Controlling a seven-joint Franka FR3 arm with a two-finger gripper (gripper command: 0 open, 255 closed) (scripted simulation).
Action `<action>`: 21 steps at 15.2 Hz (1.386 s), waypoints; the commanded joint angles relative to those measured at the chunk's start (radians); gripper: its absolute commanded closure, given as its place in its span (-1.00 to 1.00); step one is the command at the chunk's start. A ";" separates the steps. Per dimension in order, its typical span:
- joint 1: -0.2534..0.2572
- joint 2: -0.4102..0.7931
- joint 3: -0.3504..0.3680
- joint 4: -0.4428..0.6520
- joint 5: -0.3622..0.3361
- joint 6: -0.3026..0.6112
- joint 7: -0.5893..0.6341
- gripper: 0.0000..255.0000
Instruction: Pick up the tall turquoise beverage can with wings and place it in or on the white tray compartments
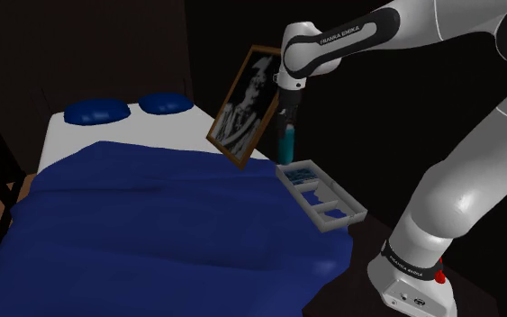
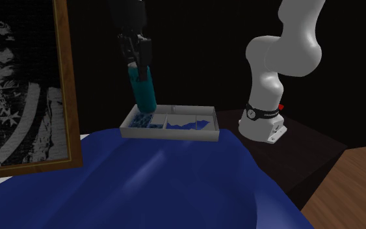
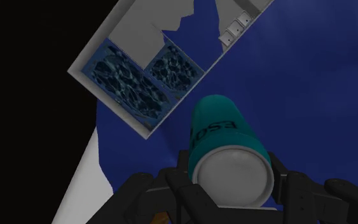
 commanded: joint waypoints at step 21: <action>-0.108 -0.271 -0.149 -0.342 -0.092 0.078 -0.191 1.00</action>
